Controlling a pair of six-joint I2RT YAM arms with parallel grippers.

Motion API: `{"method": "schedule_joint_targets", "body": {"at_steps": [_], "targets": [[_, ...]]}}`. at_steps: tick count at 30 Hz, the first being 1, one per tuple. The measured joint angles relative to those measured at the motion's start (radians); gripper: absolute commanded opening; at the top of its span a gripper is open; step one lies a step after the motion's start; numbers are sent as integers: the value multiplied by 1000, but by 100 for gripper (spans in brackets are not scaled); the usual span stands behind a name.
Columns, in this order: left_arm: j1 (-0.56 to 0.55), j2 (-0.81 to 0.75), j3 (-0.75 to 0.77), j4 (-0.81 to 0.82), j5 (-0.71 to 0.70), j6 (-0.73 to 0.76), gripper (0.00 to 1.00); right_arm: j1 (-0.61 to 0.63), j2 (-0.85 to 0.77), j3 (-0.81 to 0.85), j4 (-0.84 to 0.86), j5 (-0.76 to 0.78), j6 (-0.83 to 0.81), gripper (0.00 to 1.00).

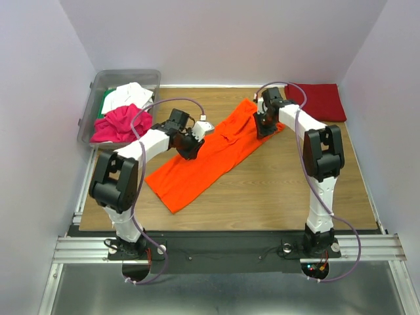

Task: Fold and stack the t-shirts
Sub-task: Fold the tshirt

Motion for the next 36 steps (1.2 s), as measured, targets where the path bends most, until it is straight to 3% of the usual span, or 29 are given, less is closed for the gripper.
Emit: {"method": "schedule_joint_targets", "body": {"at_steps": [4, 10, 17, 23, 28, 31, 36], "targets": [[0, -99, -76, 1, -68, 92, 33, 0, 0, 41, 6, 34, -1, 22], [1, -121, -232, -14, -158, 189, 28, 0, 68, 79, 16, 55, -6, 21], [-20, -173, -317, 31, -186, 283, 21, -1, 198, 272, 25, 66, -21, 21], [-151, -201, -353, 47, -202, 303, 20, 6, 354, 525, 35, 46, -44, 23], [-311, -167, -305, 35, -102, 214, 26, 10, 484, 740, 38, 41, -69, 28], [-344, -153, -271, -18, -37, 160, 27, 11, 483, 735, 53, 54, -86, 32], [-338, -185, -225, -73, -5, 115, 27, 6, 343, 528, 61, 34, -99, 35]]}}
